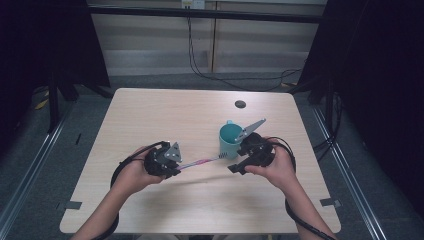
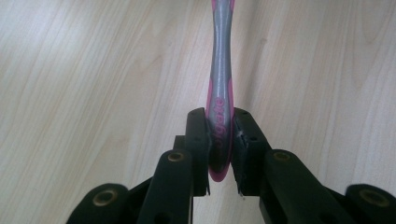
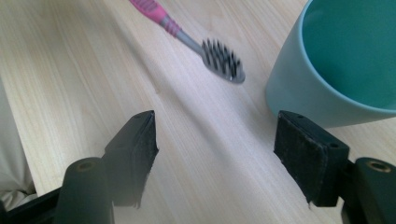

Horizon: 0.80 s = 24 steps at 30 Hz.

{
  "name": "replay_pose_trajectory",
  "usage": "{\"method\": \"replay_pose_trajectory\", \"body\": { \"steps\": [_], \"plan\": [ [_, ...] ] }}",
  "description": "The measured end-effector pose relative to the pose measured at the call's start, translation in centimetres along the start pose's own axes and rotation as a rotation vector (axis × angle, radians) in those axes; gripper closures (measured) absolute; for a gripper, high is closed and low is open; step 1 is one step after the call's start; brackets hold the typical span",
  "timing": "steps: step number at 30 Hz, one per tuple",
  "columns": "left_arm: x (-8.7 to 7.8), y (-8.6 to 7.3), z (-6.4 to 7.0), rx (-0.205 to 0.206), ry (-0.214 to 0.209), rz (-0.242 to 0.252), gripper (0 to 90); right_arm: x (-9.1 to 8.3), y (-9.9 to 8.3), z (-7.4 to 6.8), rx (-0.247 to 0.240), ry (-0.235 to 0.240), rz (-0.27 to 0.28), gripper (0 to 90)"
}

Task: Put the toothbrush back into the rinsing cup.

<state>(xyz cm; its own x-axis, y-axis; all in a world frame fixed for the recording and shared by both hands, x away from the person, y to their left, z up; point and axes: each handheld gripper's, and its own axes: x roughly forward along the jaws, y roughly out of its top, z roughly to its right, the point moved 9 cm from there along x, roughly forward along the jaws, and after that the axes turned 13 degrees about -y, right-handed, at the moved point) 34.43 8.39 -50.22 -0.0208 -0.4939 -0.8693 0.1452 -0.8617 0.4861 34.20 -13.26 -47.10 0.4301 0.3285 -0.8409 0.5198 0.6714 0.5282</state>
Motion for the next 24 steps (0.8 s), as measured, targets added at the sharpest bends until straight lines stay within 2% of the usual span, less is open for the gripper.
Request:
{"method": "replay_pose_trajectory", "body": {
  "steps": [6,9,15,24],
  "plan": [
    [-0.5,-0.2,-0.1,-0.024,0.009,0.036,78.7,0.6,-0.1,-0.6,0.026,0.017,0.011,32.4],
    [-0.8,-0.2,-0.2,-0.034,0.013,0.057,78.7,0.9,0.0,-1.0,0.045,0.044,0.030,34.1],
    [-1.4,0.1,-0.4,-0.047,0.024,0.088,78.7,1.2,0.3,-1.5,0.050,0.068,0.036,35.0],
    [-1.2,0.8,-0.4,-0.058,0.024,0.126,78.7,1.2,0.9,-2.0,0.071,0.103,0.060,37.5]
  ]
}}
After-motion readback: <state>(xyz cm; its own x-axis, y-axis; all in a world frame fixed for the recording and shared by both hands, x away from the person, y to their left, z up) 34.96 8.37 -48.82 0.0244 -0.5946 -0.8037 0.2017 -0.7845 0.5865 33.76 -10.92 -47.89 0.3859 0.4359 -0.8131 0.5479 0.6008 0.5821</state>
